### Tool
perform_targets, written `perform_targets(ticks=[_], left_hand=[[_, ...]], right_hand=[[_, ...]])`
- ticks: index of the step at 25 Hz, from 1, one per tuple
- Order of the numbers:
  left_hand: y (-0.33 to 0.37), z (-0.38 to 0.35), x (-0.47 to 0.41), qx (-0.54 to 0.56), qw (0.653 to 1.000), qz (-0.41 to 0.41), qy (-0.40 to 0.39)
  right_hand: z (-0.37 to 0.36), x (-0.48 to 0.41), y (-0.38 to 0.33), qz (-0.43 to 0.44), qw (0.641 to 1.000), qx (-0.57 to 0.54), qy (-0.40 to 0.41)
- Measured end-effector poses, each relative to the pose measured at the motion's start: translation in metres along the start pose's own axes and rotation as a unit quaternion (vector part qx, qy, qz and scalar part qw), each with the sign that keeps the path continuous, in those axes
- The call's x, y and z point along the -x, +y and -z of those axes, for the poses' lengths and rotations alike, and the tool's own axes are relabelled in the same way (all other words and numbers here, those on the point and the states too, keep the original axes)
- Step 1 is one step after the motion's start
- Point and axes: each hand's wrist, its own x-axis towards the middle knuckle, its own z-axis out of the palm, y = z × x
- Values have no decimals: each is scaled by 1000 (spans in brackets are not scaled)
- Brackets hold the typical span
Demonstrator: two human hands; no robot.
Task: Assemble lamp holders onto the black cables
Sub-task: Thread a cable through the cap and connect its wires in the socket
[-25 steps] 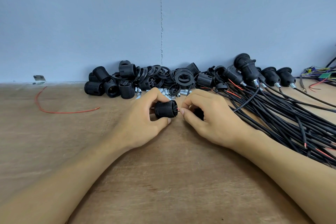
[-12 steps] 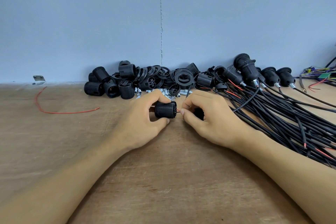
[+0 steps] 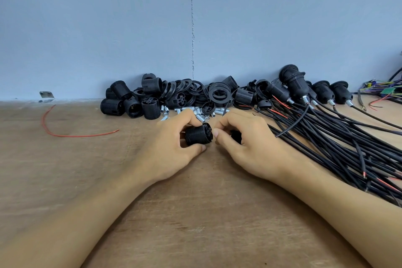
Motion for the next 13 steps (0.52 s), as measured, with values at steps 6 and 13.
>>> perform_targets(ticks=[6, 13], left_hand=[[-1, -1, 0, 16, 1000, 12, -5], [-2, -2, 0, 12, 1000, 12, -5]], right_hand=[[1, -1, -1, -3, 1000, -9, 1], [-3, -1, -3, -29, 1000, 4, -8]])
